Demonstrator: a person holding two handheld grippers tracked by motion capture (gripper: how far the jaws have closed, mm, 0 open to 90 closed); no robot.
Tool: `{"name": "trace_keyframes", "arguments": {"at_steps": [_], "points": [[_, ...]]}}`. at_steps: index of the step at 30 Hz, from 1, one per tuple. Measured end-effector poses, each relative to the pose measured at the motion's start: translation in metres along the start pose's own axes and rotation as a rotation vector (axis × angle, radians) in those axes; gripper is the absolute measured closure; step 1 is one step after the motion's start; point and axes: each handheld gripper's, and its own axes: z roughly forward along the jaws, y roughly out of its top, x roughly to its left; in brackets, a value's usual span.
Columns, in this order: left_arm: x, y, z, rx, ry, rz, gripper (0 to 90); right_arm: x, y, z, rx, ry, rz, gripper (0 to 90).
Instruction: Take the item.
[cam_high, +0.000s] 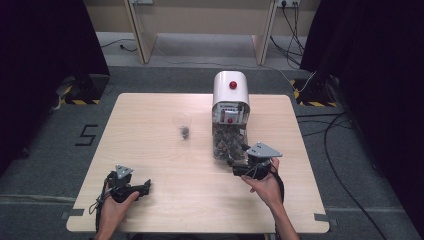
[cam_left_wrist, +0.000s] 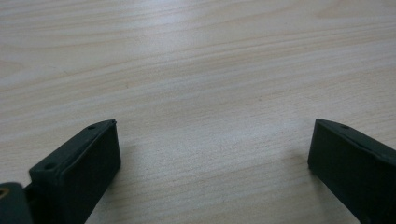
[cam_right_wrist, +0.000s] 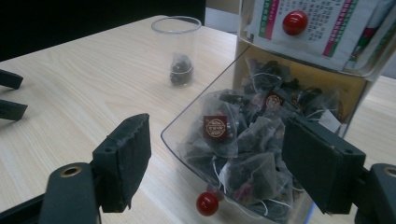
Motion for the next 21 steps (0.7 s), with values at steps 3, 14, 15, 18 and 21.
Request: {"name": "trace_keyframes", "arguments": {"at_steps": [3,14,15,18,21], "points": [[0.000,0.000,0.000,-0.001,0.000,-0.001,1.8,-0.001,-0.001,-0.005,-0.004,-0.007,0.002,24.8],[0.000,-0.001,-0.001,-0.003,0.001,-0.007,2.0,-0.002,-0.007,-0.017,-0.007,-0.016,0.002,23.4],[0.000,-0.001,-0.001,-0.002,0.002,-0.007,2.0,-0.002,-0.008,-0.017,-0.006,-0.017,0.001,23.3],[0.000,-0.001,-0.001,-0.002,0.002,-0.006,1.9,-0.003,-0.013,-0.020,0.000,-0.020,0.009,22.9],[0.000,-0.001,-0.001,-0.001,0.002,-0.004,1.9,-0.005,-0.016,-0.023,0.002,-0.025,0.013,22.8]]}}
